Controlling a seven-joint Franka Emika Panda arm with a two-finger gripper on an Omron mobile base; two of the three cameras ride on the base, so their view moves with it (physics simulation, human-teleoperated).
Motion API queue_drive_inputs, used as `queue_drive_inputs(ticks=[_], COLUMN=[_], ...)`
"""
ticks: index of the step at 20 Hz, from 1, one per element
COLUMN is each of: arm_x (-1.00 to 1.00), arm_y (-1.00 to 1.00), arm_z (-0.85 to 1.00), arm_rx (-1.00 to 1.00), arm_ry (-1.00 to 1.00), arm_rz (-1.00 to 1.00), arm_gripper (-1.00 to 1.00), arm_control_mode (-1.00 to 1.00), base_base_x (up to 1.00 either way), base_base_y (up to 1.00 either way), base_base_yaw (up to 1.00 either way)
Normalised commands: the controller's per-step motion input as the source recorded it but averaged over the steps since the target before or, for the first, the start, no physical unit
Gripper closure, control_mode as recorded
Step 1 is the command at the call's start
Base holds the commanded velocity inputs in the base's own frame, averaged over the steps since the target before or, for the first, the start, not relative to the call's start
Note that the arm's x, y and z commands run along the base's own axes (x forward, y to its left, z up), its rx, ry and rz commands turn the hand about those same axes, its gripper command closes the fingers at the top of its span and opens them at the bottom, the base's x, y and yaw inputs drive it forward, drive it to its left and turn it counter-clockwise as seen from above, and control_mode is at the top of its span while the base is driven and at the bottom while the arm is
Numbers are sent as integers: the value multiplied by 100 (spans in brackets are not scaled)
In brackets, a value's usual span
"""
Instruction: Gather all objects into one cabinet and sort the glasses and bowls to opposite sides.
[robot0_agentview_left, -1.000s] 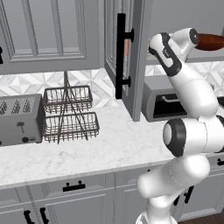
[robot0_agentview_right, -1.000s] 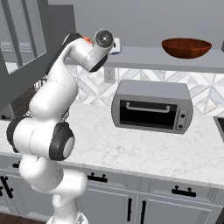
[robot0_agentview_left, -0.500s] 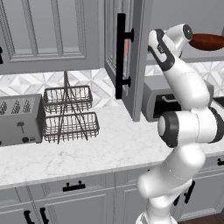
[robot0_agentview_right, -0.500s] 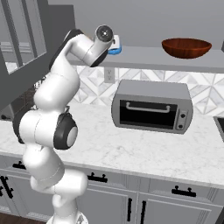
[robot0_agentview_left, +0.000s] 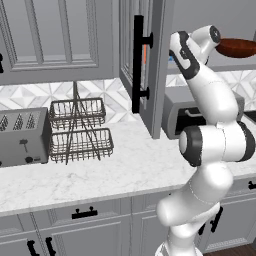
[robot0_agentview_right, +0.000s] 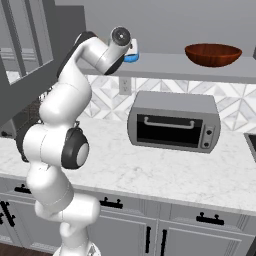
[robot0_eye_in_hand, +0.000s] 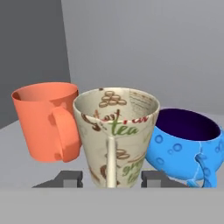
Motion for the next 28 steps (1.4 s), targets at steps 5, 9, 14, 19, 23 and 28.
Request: queue_drive_inputs(ticks=[5,9,14,19,23,28], arm_x=[-4,-56,-100,-100,-100,-100], arm_y=[0,-10,0,-6,-25,-26], arm_z=[0,0,0,9,6,2], arm_rx=[0,0,0,0,-4,-4], arm_ry=[0,-3,-11,-8,-9,0], arm_rz=[0,0,0,-3,-15,-16], arm_gripper=[-100,-100,-100,-100,-100,-100], arm_control_mode=[-100,-100,-100,-100,-100,-100], base_base_x=[0,0,0,0,0,0], base_base_y=[0,0,0,0,0,0], base_base_yaw=[0,0,0,0,0,0])
